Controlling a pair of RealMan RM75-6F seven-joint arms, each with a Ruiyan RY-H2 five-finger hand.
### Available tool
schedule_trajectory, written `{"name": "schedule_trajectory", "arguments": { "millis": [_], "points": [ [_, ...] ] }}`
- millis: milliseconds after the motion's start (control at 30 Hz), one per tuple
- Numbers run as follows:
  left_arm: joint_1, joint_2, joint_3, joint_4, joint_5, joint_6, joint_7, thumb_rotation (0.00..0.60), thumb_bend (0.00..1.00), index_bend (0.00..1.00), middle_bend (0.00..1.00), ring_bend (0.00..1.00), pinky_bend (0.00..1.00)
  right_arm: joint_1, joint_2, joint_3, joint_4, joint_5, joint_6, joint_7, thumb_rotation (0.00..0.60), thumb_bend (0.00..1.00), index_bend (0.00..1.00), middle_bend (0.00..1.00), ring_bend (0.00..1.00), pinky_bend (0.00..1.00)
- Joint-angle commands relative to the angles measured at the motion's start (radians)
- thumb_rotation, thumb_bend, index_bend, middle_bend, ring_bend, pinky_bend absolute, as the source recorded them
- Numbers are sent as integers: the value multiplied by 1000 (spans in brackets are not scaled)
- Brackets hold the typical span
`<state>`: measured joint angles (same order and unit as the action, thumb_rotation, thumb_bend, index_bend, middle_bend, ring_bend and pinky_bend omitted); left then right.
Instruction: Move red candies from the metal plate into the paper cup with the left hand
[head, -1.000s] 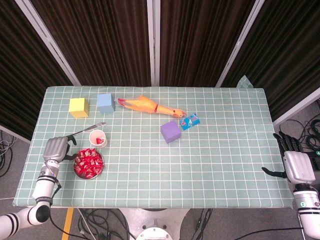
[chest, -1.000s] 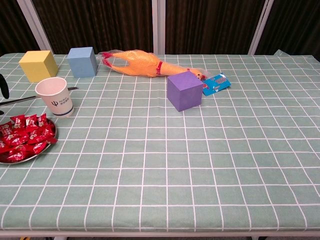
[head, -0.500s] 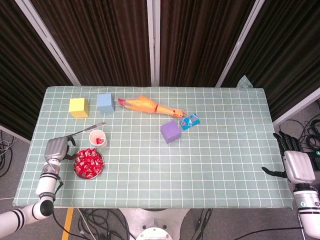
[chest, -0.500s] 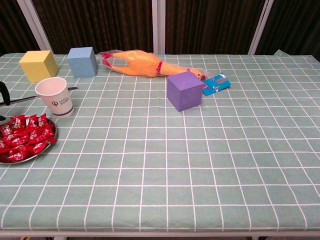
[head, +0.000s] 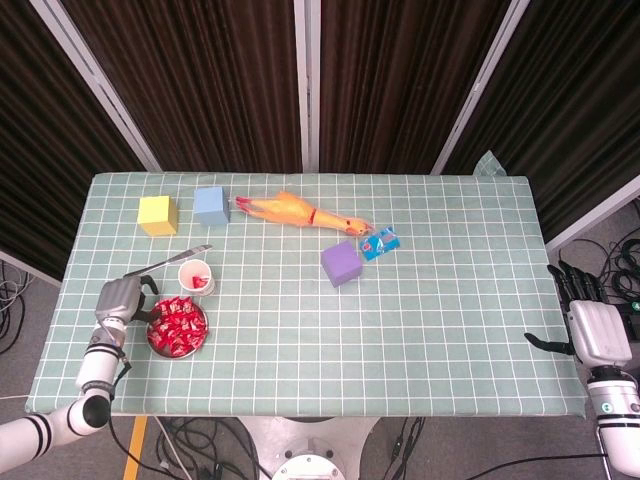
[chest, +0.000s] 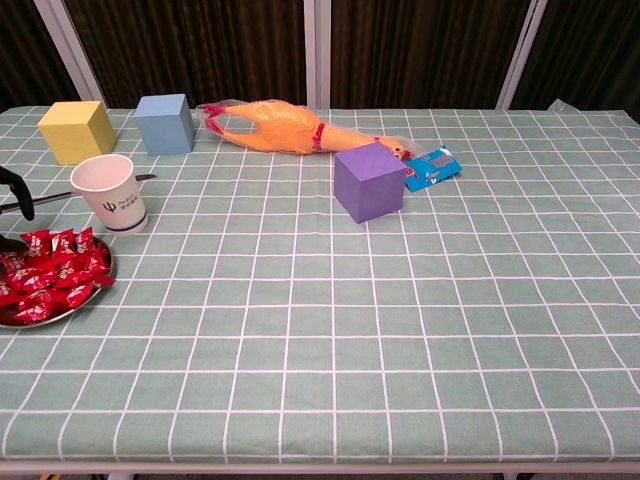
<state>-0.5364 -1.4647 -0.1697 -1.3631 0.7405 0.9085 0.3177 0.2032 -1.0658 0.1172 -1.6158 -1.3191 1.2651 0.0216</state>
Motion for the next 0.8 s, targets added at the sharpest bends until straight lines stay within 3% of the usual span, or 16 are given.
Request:
{"name": "schedule_trajectory", "arguments": {
  "millis": [33,800],
  "points": [
    [-3,2,1,-3,-15,-11,1,600,212,503,1000,1000,1000,1,0,0,0,1,-2,-1,502,0,0,0,0,0],
    [-33,-4,14,12,-74,-50,7,600,205,530,1000,1000,1000,6,-13,0,19,13,-15,2,503,0,0,0,0,0]
  ]
}}
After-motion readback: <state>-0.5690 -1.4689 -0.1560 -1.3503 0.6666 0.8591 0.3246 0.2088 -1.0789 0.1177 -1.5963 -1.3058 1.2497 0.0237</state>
